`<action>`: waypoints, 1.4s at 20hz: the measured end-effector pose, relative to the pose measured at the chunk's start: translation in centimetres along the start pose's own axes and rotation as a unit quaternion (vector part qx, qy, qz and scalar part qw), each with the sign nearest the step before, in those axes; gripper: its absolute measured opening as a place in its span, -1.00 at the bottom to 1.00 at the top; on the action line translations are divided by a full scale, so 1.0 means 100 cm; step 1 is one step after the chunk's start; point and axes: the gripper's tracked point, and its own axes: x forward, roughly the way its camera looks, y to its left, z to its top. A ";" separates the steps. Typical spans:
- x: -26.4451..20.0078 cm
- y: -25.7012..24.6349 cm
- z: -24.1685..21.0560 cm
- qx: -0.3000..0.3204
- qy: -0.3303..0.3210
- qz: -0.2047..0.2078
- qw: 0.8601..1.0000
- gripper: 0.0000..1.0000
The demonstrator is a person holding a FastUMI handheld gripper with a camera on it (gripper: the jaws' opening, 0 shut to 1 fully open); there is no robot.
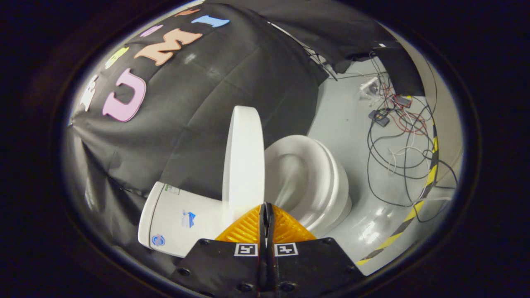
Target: Open the toilet lid.
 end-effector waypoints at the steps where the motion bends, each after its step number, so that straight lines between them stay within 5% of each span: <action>1: -0.004 0.006 0.000 -0.001 -0.002 0.001 1.000 -0.99; 28: -0.030 0.088 -0.001 -0.114 -0.019 0.023 0.993 -0.99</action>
